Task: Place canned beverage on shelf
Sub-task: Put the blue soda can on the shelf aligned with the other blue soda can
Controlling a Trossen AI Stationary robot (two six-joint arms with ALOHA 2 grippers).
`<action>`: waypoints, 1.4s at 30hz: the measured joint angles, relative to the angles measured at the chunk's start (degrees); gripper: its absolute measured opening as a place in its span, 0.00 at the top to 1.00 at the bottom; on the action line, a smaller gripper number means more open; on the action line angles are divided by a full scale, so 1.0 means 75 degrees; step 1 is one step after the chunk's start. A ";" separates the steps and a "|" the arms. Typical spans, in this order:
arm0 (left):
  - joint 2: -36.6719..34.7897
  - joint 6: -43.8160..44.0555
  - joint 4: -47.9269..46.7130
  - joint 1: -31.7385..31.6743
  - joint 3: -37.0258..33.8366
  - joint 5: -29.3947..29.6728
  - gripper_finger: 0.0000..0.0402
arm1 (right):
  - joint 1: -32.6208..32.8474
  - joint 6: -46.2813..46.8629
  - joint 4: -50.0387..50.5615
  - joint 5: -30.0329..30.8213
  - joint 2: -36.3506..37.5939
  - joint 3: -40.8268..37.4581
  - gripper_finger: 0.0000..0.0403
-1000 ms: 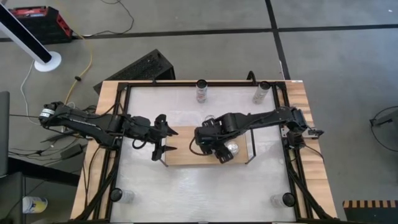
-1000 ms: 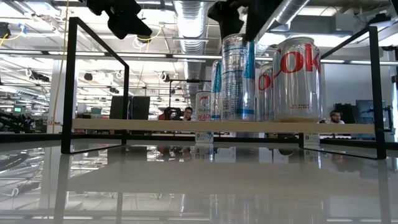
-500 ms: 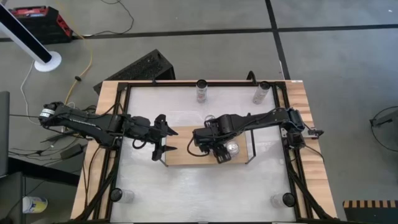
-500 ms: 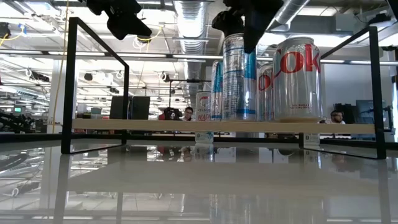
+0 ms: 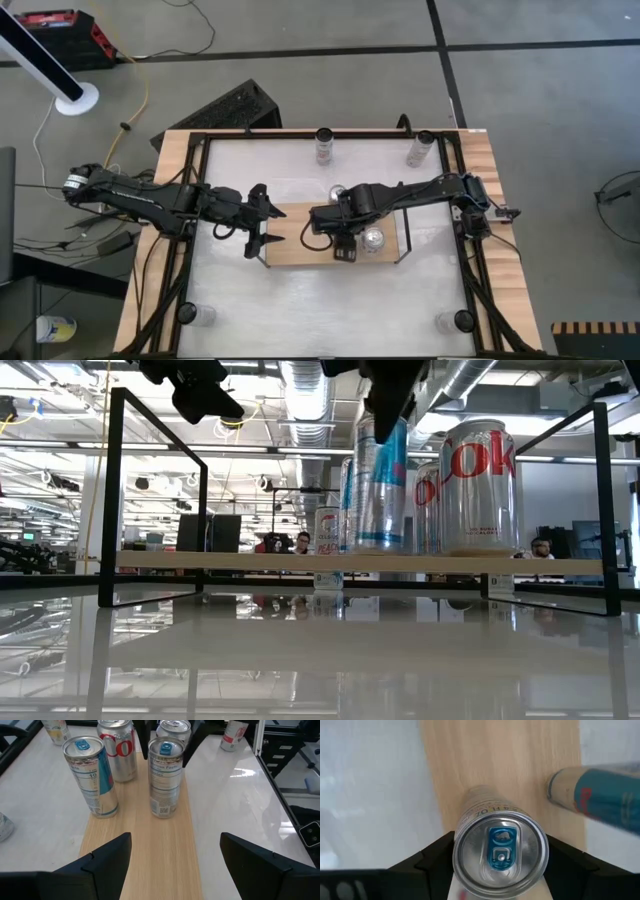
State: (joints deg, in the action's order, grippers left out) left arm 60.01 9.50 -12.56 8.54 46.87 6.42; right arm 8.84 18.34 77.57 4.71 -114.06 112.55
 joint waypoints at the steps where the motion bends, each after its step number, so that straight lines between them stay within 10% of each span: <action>1: 0.0000 0.0000 0.0000 0.0001 0.0000 0.0001 0.28 | 0.0000 0.0314 -0.0047 -0.0002 0.0000 0.0000 0.31; 11: 0.0000 0.0015 0.0001 0.0002 0.0000 0.0003 0.28 | -0.0050 0.2272 -0.0108 -0.0001 -0.0063 0.0025 0.28; 42: 0.0000 0.0026 -0.0002 0.0003 0.0000 0.0003 0.28 | -0.0084 0.1185 -0.0047 -0.0305 0.0004 0.0009 0.10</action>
State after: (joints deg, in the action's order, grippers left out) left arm 60.01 9.69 -12.58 8.56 46.87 6.44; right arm 8.21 27.23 77.21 2.42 -114.03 112.62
